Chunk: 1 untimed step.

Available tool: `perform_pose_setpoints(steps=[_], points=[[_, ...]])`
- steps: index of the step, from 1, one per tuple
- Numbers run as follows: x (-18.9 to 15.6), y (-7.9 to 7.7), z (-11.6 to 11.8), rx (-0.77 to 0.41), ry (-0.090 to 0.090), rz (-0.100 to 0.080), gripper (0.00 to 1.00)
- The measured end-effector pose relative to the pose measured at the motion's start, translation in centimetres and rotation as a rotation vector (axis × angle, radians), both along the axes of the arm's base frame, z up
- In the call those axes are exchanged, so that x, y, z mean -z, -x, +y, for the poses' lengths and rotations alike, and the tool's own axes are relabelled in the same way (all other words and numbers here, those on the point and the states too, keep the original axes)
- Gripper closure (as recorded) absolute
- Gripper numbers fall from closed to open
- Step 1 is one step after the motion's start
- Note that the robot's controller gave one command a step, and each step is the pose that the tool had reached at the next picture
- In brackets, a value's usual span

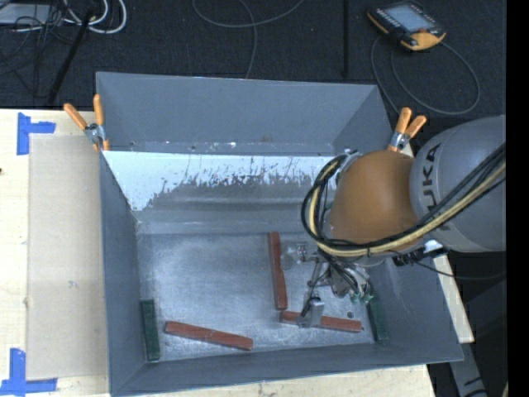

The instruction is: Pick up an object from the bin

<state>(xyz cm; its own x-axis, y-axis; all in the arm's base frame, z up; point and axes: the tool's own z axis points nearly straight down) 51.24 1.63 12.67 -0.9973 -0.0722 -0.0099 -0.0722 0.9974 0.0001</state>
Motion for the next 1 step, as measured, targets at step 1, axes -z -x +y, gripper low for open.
perform_pose_setpoints(steps=[1], points=[[3.73,1.03,-0.38,-0.007,0.0,0.014,0.0]])
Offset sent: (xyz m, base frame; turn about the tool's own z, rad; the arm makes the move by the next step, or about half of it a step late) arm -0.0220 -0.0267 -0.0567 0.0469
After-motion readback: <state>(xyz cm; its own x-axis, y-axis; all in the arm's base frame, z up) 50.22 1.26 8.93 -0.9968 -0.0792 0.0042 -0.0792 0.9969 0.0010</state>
